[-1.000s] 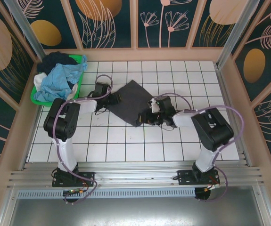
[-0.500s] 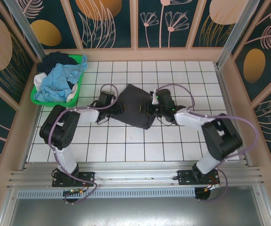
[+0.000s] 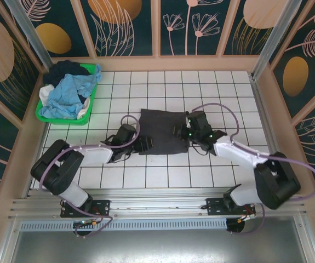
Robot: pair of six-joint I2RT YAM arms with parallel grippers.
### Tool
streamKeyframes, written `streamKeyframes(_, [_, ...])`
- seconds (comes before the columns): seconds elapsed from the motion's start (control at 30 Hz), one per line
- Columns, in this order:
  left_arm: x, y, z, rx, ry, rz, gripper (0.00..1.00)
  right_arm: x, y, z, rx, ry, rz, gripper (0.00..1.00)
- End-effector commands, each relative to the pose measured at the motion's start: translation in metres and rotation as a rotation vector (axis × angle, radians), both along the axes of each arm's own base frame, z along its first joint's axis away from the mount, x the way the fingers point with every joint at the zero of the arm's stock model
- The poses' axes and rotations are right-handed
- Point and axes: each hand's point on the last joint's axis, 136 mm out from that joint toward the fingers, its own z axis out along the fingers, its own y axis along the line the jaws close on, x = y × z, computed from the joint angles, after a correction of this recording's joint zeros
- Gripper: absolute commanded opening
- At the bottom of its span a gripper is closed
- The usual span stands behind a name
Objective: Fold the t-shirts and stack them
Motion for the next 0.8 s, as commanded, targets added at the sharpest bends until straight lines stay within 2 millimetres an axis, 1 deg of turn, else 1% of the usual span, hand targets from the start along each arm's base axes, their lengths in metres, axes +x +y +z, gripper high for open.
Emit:
streamKeyframes(0.0, [0.008, 0.000, 0.037, -0.021, -0.080, 0.017, 0.80, -0.010, 0.011, -0.037, -0.017, 0.074, 0.005, 0.34])
streamKeyframes(0.07, [0.018, 0.004, 0.046, 0.020, -0.108, 0.042, 0.80, -0.015, 0.008, -0.068, -0.076, 0.148, -0.024, 0.32])
streamKeyframes(0.13, [0.025, 0.003, 0.047, 0.051, -0.112, 0.043, 0.78, -0.024, -0.001, -0.095, -0.114, 0.208, -0.059, 0.31])
streamKeyframes(0.17, [0.028, 0.004, 0.045, 0.062, -0.110, 0.052, 0.78, -0.030, -0.004, -0.105, -0.118, 0.227, -0.063, 0.31])
streamKeyframes(0.23, [0.031, 0.008, 0.041, 0.090, -0.104, 0.066, 0.79, -0.042, -0.009, -0.121, -0.113, 0.259, -0.060, 0.33])
streamKeyframes(0.3, [0.034, 0.015, 0.038, 0.113, -0.098, 0.096, 0.82, -0.048, -0.013, -0.125, -0.126, 0.265, -0.055, 0.39])
streamKeyframes(0.37, [0.035, 0.021, 0.043, 0.117, -0.109, 0.110, 0.82, -0.045, -0.023, -0.121, -0.180, 0.245, -0.091, 0.41])
streamKeyframes(0.43, [0.035, 0.033, 0.049, 0.130, -0.126, 0.139, 0.85, -0.040, -0.026, -0.100, -0.229, 0.178, -0.103, 0.45])
streamKeyframes(0.53, [0.033, 0.052, 0.058, 0.153, -0.155, 0.190, 0.91, -0.031, -0.015, -0.059, -0.232, 0.040, -0.082, 0.55])
streamKeyframes(0.57, [0.032, 0.058, 0.060, 0.157, -0.161, 0.207, 0.92, -0.028, -0.011, -0.051, -0.220, 0.012, -0.072, 0.59])
streamKeyframes(0.6, [0.031, 0.065, 0.062, 0.160, -0.168, 0.226, 0.94, -0.022, -0.005, -0.044, -0.208, -0.011, -0.066, 0.64])
streamKeyframes(0.63, [0.030, 0.070, 0.065, 0.158, -0.176, 0.241, 0.96, -0.017, -0.001, -0.042, -0.210, -0.023, -0.066, 0.74])
streamKeyframes(0.67, [0.028, 0.075, 0.067, 0.155, -0.182, 0.256, 0.98, -0.011, 0.004, -0.042, -0.224, -0.030, -0.064, 0.80])
streamKeyframes(0.7, [0.026, 0.079, 0.070, 0.153, -0.191, 0.268, 0.98, -0.005, 0.008, -0.046, -0.245, -0.026, -0.067, 0.82])
streamKeyframes(0.77, [0.022, 0.087, 0.072, 0.156, -0.202, 0.286, 0.98, 0.006, 0.016, -0.061, -0.303, 0.006, -0.076, 0.83])
